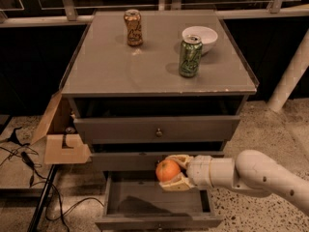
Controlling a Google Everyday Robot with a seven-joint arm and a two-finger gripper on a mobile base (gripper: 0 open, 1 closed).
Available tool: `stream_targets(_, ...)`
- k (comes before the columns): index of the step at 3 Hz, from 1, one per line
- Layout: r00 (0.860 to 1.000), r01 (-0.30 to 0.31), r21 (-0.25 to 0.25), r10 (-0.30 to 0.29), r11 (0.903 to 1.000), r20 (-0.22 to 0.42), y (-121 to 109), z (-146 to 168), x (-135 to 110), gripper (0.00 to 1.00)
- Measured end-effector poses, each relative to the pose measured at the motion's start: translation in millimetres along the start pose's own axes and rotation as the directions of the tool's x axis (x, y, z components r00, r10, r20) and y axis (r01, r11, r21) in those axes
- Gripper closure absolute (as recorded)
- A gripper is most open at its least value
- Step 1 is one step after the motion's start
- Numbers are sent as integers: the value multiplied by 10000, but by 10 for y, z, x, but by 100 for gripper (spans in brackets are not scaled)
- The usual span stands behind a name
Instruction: Place orange into bottom drawer
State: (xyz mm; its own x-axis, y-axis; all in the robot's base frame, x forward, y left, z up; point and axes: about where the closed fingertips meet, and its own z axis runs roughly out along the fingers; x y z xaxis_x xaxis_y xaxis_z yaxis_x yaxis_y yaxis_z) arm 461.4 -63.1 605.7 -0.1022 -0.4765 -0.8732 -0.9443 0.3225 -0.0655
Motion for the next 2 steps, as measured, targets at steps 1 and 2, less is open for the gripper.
stream_targets(1,9956,925,-74,-926,9957,-149,-135,390,493,100)
stream_targets(2,9941,1082,-558,-1083,9926,9,-231,913,1121,100)
